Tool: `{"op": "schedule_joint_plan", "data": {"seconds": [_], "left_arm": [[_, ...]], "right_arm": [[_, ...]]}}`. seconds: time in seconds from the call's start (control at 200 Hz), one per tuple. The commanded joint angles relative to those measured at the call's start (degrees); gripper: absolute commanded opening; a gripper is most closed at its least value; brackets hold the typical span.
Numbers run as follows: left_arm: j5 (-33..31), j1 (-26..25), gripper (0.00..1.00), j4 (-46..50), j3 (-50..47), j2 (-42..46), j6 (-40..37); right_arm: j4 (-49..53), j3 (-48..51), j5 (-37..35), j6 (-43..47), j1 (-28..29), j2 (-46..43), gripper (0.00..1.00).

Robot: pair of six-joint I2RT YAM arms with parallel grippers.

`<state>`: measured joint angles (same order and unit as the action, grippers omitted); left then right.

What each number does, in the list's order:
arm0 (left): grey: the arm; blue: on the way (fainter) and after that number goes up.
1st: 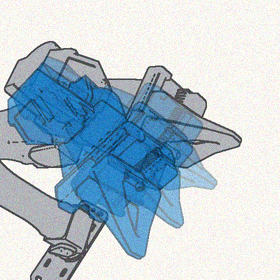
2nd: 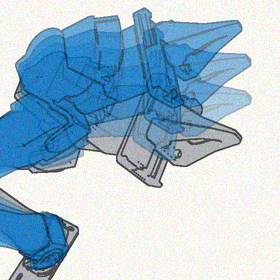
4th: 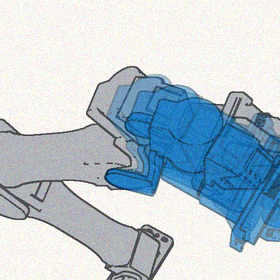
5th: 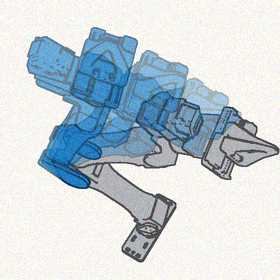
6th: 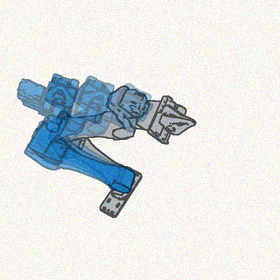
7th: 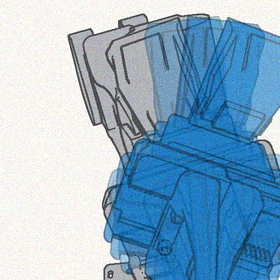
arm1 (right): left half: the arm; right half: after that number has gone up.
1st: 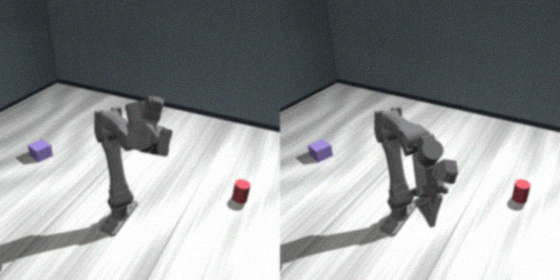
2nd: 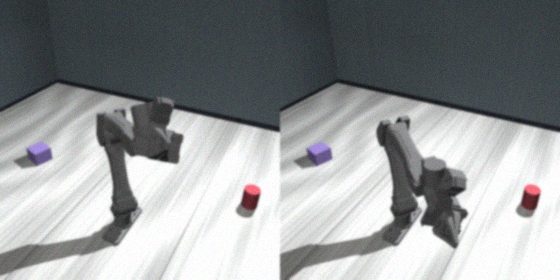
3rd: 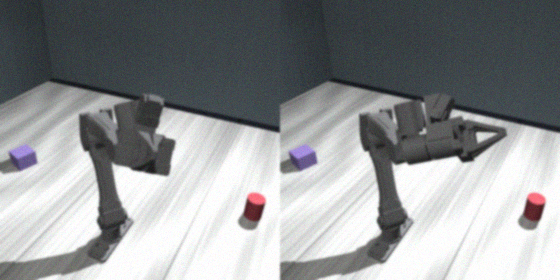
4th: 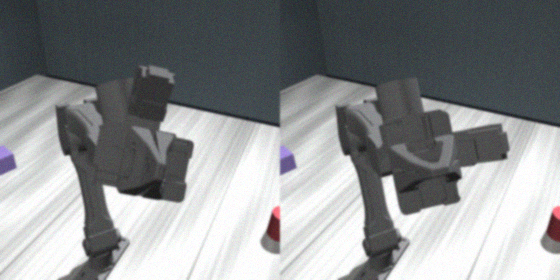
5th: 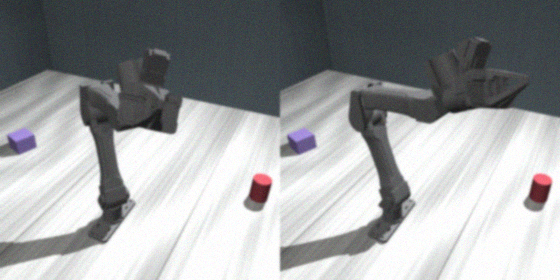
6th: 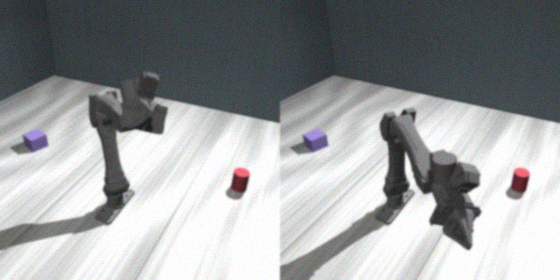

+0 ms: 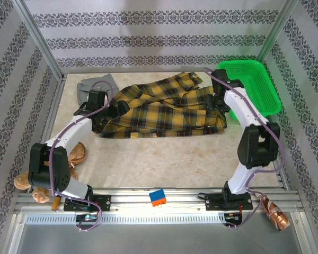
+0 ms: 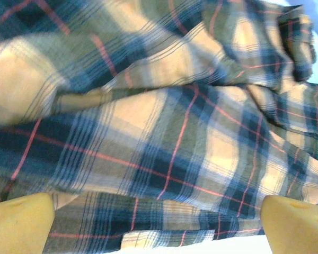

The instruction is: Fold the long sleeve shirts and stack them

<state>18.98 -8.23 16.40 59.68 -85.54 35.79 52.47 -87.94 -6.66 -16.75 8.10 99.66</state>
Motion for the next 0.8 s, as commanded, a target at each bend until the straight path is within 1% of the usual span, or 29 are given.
{"op": "schedule_joint_plan", "data": {"seconds": [0.0, 0.055, 0.1, 0.165, 0.205, 0.24, 0.345, 0.41, 0.44, 0.495, 0.649, 0.794], "left_arm": [[0.2, -1.8, 0.94, 5.0, 5.8, -3.8, -7.4], [1.5, -2.6, 0.78, 8.2, 9.9, -8.8, -8.4], [1.5, -3.4, 0.6, 10.8, 13.2, -12.7, -8.8], [0.8, -4.5, 0.48, 11.7, 15.6, -16.4, -9.1], [0.5, -5.1, 0.39, 11.3, 16.1, -17.8, -9.2], [0.2, -5.4, 0.34, 11.1, 16.4, -19.0, -9.2], [-2.1, -6.1, 0.27, 12.0, 16.3, -21.7, -8.9], [-3.3, -6.1, 0.25, 12.2, 14.6, -22.3, -8.3], [-4.1, -6.1, 0.22, 12.4, 13.5, -22.3, -7.9], [-5.0, -6.1, 0.22, 12.4, 11.2, -22.0, -7.2], [-5.4, -6.1, 0.22, 11.2, 3.1, -20.3, -5.6], [-4.5, -6.1, 0.22, 9.6, -6.7, -16.1, -4.8]], "right_arm": [[-2.0, 0.3, 5.9, -2.4, 3.7, -0.4, 0.61], [-1.5, -0.2, 6.7, -3.9, 4.9, 3.2, 0.56], [-2.2, -0.6, 8.2, -5.2, 5.2, 6.3, 0.51], [-3.9, -0.5, 9.2, -8.1, 5.4, 10.1, 0.44], [-4.9, -0.3, 8.6, -9.5, 5.6, 12.0, 0.41], [-5.5, -0.1, 7.8, -10.5, 6.0, 13.3, 0.39], [-7.0, 2.0, 4.3, -12.7, 8.0, 14.6, 0.35], [-7.1, 4.1, 2.7, -14.3, 9.0, 14.4, 0.34], [-6.9, 5.2, 1.7, -15.1, 9.6, 14.0, 0.34], [-6.7, 7.9, 0.0, -16.8, 10.5, 12.7, 0.33], [-6.5, 17.1, -0.7, -21.5, 13.4, 7.6, 0.33], [-6.5, 24.9, -0.5, -25.1, 16.7, 3.1, 0.34]]}}
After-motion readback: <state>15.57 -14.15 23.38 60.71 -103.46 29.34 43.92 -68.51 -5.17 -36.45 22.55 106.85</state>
